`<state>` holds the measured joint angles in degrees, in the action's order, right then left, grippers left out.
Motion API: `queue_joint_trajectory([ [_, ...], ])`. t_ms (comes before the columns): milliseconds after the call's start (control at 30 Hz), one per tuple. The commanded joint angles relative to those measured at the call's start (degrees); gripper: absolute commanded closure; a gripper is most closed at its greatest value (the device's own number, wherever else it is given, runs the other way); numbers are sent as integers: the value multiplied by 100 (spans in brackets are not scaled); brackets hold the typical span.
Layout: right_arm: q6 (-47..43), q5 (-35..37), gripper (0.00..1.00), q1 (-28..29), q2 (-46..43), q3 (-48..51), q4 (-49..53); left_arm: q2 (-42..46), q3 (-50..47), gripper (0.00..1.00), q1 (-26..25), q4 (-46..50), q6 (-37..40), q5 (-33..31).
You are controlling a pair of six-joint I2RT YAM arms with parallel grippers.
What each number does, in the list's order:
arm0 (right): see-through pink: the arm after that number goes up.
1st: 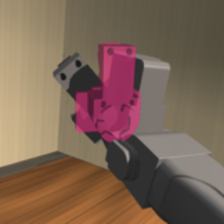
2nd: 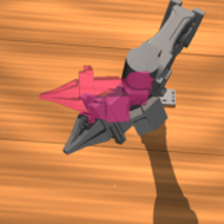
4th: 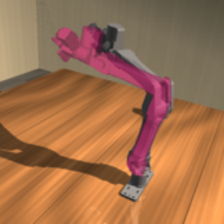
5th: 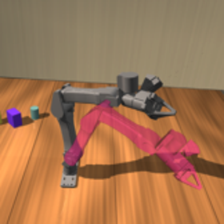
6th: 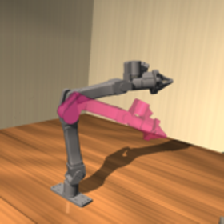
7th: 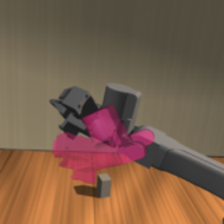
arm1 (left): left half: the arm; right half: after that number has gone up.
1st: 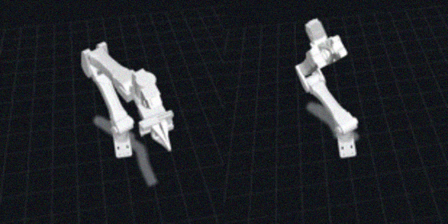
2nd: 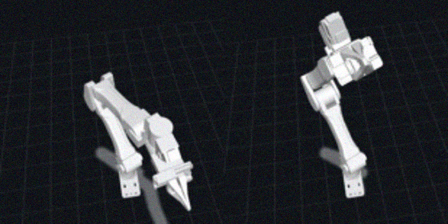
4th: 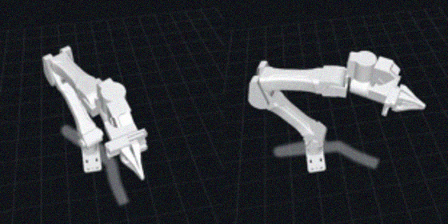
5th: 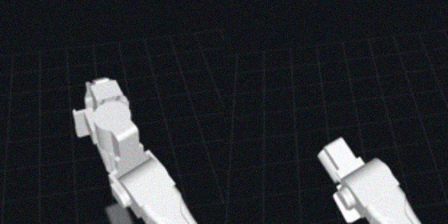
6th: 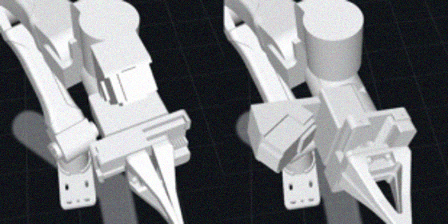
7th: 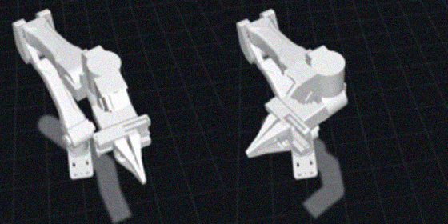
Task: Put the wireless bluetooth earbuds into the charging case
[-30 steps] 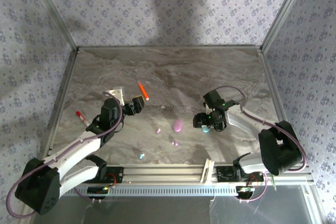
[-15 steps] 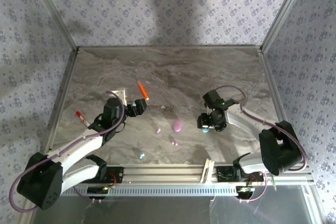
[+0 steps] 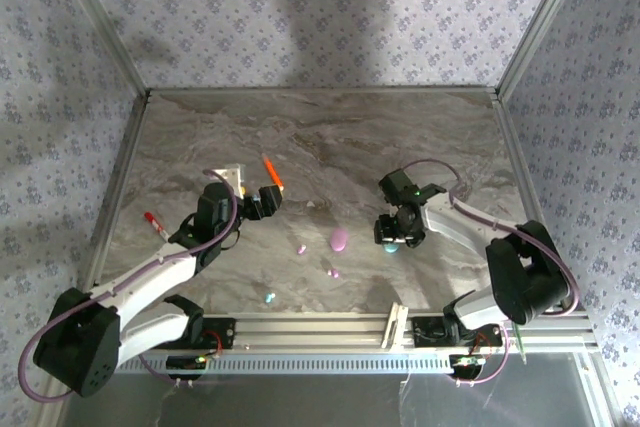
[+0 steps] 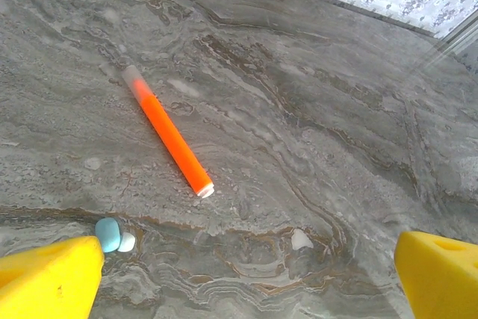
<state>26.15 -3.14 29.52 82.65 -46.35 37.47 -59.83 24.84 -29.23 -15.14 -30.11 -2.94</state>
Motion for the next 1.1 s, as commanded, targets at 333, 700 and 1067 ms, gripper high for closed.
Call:
queue_joint_trajectory([
  [333,-58,213,48,149,260,-256,296,-160,241,0,26,-42,-8,127],
  [700,-75,418,45,211,319,-368,460,-182,253,0,25,-42,5,127],
  [1067,-172,463,43,207,417,-548,578,-191,258,0,17,-51,49,152],
])
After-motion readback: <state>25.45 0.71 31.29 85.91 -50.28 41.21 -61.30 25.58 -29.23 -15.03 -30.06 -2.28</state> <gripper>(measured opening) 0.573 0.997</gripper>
